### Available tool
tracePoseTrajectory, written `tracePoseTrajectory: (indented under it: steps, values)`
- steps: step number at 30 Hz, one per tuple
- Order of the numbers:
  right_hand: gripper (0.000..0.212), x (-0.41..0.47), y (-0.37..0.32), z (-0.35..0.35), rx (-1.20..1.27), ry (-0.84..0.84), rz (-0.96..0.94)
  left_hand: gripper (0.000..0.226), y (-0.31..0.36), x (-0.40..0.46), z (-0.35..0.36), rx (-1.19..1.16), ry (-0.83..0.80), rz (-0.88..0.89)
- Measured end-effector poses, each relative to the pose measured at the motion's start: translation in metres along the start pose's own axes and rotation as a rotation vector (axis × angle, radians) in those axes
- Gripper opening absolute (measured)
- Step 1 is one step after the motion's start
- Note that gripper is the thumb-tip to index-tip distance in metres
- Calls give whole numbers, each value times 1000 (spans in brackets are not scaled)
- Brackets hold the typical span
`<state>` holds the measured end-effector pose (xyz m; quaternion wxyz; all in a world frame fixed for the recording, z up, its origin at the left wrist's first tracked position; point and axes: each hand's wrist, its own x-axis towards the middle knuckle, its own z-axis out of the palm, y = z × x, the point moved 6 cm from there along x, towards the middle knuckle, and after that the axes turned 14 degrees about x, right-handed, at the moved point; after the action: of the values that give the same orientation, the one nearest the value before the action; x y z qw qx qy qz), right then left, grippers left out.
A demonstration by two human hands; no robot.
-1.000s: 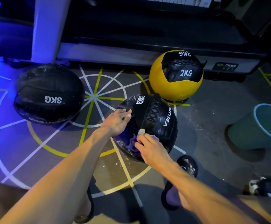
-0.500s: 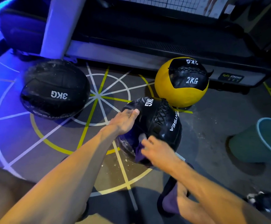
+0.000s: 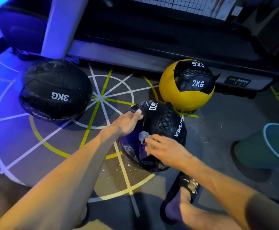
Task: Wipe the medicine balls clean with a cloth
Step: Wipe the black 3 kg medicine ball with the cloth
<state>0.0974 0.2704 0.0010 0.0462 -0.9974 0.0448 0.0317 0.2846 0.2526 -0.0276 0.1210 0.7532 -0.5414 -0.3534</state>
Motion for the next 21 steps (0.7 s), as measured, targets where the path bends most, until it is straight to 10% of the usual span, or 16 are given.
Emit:
tracePoseTrajectory:
  steps: [5,9,16,21]
  values:
    - [36,26,18,-15,79,185,324,77,6,2,-2,-8,-25,14]
    - [22,22,-42,32,18,-131,-103,81,2,-2,0,5,-33,8]
    - [17,54,15,-19,7,188,218,98,1,7,-2,-49,-20,-14]
    - [15,37,-35,11,29,-20,-118,112,0,0,-9,9,10,-9]
